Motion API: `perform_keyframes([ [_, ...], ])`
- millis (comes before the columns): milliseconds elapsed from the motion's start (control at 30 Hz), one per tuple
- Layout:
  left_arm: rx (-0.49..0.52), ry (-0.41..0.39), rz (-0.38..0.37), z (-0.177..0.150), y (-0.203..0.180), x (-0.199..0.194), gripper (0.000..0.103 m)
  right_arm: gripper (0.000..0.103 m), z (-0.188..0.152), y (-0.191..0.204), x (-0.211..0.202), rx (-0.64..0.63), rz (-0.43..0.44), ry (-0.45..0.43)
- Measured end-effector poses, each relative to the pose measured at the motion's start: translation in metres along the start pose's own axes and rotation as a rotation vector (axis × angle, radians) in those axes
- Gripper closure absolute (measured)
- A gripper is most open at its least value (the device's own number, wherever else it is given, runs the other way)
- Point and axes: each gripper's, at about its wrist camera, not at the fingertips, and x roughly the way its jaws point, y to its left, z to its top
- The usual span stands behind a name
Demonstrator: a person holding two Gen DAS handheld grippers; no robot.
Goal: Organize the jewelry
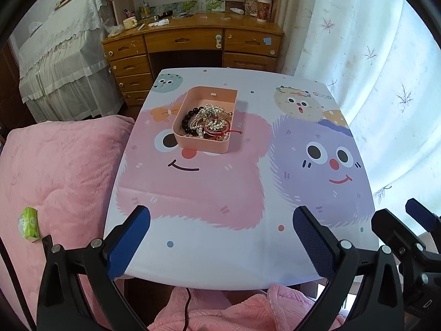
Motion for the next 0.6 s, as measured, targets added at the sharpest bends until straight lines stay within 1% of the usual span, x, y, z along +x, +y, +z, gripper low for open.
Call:
perform_keyframes([
  [400, 0.03, 0.006, 0.0, 0.001, -0.012, 0.001, 0.001, 0.0, 0.001, -0.008, 0.002, 0.004, -0.003, 0.02],
  [600, 0.044, -0.018, 0.021, 0.001, -0.018, -0.004, 0.001, 0.0, 0.0, -0.009, 0.002, -0.007, -0.005, 0.026],
])
